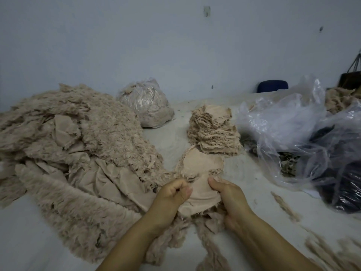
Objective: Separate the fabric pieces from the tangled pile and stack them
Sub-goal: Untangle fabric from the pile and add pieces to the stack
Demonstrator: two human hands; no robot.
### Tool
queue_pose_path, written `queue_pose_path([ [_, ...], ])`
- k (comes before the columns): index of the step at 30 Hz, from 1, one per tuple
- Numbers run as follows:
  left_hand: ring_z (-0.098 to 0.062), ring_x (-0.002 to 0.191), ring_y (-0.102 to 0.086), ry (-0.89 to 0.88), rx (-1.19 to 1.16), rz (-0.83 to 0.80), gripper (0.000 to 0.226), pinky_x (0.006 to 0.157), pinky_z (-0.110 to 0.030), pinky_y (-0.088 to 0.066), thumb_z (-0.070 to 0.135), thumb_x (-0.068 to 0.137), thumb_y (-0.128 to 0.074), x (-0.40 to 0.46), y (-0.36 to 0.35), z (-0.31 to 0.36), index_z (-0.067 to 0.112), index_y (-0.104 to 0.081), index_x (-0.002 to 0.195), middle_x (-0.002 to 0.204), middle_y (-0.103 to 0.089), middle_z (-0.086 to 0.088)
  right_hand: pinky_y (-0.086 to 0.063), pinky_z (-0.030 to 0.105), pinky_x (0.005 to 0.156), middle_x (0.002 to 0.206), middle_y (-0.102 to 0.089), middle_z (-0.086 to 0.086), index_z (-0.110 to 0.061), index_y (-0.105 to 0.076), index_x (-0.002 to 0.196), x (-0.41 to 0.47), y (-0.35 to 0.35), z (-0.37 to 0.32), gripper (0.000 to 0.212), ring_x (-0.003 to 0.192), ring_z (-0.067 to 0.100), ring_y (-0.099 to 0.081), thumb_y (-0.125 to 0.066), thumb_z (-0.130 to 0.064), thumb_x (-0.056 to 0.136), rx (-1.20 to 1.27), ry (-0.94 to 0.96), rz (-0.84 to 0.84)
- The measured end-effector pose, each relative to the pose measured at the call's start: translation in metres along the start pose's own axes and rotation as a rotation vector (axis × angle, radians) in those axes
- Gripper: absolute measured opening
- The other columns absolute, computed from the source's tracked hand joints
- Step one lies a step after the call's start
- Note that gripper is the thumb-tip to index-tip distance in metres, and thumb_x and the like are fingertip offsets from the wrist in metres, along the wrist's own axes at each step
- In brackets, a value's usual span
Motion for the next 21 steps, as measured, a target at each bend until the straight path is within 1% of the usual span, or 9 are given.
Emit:
queue_pose_path([
  [2, -0.003, 0.052, -0.032, 0.021, 0.094, -0.058, 0.029, 0.051, -0.018, -0.027, 0.025, 0.084, -0.059, -0.001, -0.005, 0.001, 0.017, -0.043, 0.062, 0.055, -0.037, 0.012, -0.044, 0.022, 0.046, 0.062, -0.063, 0.007, -0.01, -0.059, 0.076, 0.001, 0.003, -0.007, 0.017, 0.05, 0.016, -0.058, -0.059, -0.015, 0.092, -0.177, 0.029, -0.012],
  [5, -0.003, 0.049, -0.029, 0.026, 0.172, 0.073, 0.022, 0.048, -0.019, -0.024, 0.018, 0.071, -0.055, 0.002, 0.006, 0.006, 0.016, -0.039, 0.057, 0.051, -0.033, 0.011, -0.052, 0.028, 0.067, 0.092, -0.067, 0.001, -0.018, -0.063, 0.101, -0.003, -0.007, -0.02, 0.017, 0.074, 0.014, -0.064, -0.06, -0.031, 0.092, -0.503, 0.165, -0.11],
  [7, -0.004, 0.047, -0.027, 0.029, 0.21, 0.192, 0.024, 0.044, -0.017, -0.023, 0.014, 0.067, -0.056, 0.005, 0.015, 0.01, 0.018, -0.035, 0.056, 0.048, -0.03, 0.013, -0.051, 0.021, 0.052, 0.084, -0.067, -0.004, -0.019, -0.063, 0.112, -0.007, -0.022, -0.021, 0.022, 0.057, 0.008, -0.062, -0.06, -0.028, 0.092, -0.511, 0.217, -0.232],
  [9, -0.007, 0.051, -0.032, 0.087, 0.268, 0.3, 0.027, 0.045, -0.017, -0.026, 0.009, 0.076, -0.058, 0.008, 0.025, 0.009, 0.017, -0.038, 0.061, 0.053, -0.036, 0.009, -0.042, 0.02, 0.038, 0.059, -0.062, -0.001, -0.004, -0.064, 0.105, -0.011, -0.037, -0.018, 0.017, 0.038, 0.01, -0.051, -0.058, -0.015, 0.094, -0.422, 0.237, -0.348],
  [11, -0.01, 0.06, -0.046, 0.202, 0.236, 0.349, 0.016, 0.052, -0.02, -0.035, 0.016, 0.086, -0.061, 0.007, 0.03, 0.002, 0.015, -0.047, 0.077, 0.068, -0.051, 0.003, -0.041, 0.019, 0.038, 0.049, -0.058, 0.004, -0.001, -0.063, 0.093, -0.011, -0.042, -0.022, 0.01, 0.036, 0.011, -0.051, -0.057, -0.009, 0.094, -0.413, 0.299, -0.331],
  [14, -0.022, 0.069, -0.062, 0.209, 0.078, 0.183, 0.017, 0.061, -0.026, -0.047, 0.025, 0.087, -0.066, 0.012, 0.015, 0.0, 0.01, -0.061, 0.085, 0.077, -0.067, -0.012, -0.041, 0.02, 0.04, 0.048, -0.056, 0.007, -0.006, -0.061, 0.086, -0.01, -0.046, -0.027, 0.01, 0.038, 0.013, -0.051, -0.056, -0.005, 0.094, -0.418, 0.379, -0.286],
  [17, -0.018, 0.061, -0.051, 0.172, 0.172, 0.23, 0.028, 0.06, -0.03, -0.039, 0.02, 0.087, -0.066, 0.015, 0.028, 0.0, 0.011, -0.056, 0.063, 0.062, -0.056, -0.009, -0.033, 0.018, 0.043, 0.046, -0.045, -0.004, -0.011, -0.06, 0.079, -0.008, -0.044, -0.028, 0.012, 0.04, 0.006, -0.038, -0.063, -0.013, 0.09, -0.526, 0.457, -0.251],
  [19, -0.016, 0.059, -0.043, 0.153, 0.389, 0.335, 0.032, 0.058, -0.031, -0.034, 0.023, 0.087, -0.065, 0.018, 0.048, 0.005, 0.013, -0.049, 0.062, 0.06, -0.045, -0.006, -0.031, 0.016, 0.044, 0.045, -0.041, -0.009, -0.013, -0.059, 0.072, -0.004, -0.037, -0.025, 0.018, 0.042, 0.005, -0.034, -0.068, -0.015, 0.087, -0.552, 0.443, -0.253],
  [21, -0.021, 0.062, -0.047, 0.111, 0.433, 0.482, 0.028, 0.061, -0.035, -0.039, 0.024, 0.091, -0.06, 0.018, 0.075, 0.016, 0.01, -0.052, 0.068, 0.062, -0.049, -0.01, -0.029, 0.016, 0.041, 0.043, -0.042, -0.008, -0.013, -0.058, 0.069, -0.007, -0.032, -0.016, 0.02, 0.038, 0.005, -0.033, -0.069, -0.014, 0.086, -0.605, 0.369, -0.351],
])
Point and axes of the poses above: each hand's wrist, its own x-axis towards the middle knuckle, its own y-axis out of the back of the hand, z = x × y, the point moved 10 cm from there along x, towards the middle knuckle
